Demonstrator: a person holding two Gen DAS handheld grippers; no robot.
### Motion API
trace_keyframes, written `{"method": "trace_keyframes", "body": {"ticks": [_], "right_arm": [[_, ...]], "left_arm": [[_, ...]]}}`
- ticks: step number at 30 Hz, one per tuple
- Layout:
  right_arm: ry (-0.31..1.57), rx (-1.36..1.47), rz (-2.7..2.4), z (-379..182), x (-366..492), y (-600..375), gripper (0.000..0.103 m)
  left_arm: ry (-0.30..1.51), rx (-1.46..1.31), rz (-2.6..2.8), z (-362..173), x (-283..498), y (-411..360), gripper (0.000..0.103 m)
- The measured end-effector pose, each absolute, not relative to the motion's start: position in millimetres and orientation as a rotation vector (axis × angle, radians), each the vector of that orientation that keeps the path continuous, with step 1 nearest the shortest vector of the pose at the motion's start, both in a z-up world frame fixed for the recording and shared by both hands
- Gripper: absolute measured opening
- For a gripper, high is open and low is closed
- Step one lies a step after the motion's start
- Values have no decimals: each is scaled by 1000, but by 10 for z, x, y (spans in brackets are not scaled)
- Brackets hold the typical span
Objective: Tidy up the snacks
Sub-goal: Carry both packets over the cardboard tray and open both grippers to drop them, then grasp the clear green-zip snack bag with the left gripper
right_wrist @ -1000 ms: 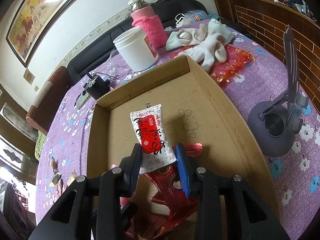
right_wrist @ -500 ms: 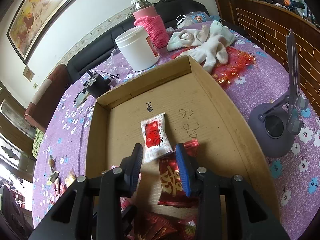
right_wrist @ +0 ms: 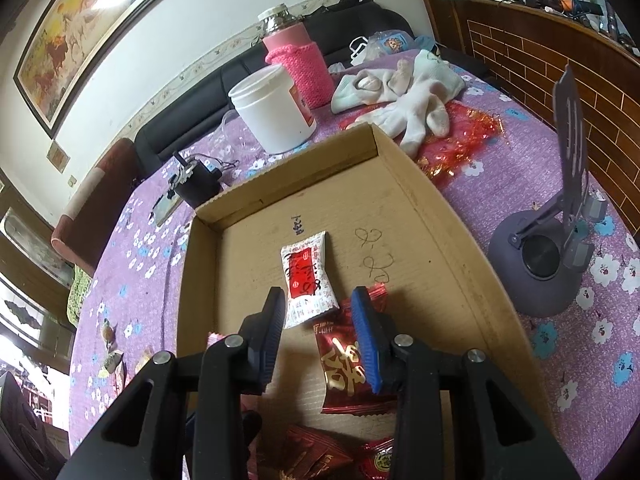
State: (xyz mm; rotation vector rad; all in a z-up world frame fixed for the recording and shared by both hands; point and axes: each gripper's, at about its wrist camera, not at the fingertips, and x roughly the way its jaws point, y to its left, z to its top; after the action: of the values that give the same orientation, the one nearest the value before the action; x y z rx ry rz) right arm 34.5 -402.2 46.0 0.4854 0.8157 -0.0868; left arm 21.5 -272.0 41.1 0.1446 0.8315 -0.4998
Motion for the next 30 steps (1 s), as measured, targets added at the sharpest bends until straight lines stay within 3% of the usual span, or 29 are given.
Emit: {"method": "trace_keyframes", "body": {"ticks": [30], "right_arm": [[703,442,-89,679,229,-3918,37]], "left_arm": [[822,25,-431,895,354,-2233,25]]}}
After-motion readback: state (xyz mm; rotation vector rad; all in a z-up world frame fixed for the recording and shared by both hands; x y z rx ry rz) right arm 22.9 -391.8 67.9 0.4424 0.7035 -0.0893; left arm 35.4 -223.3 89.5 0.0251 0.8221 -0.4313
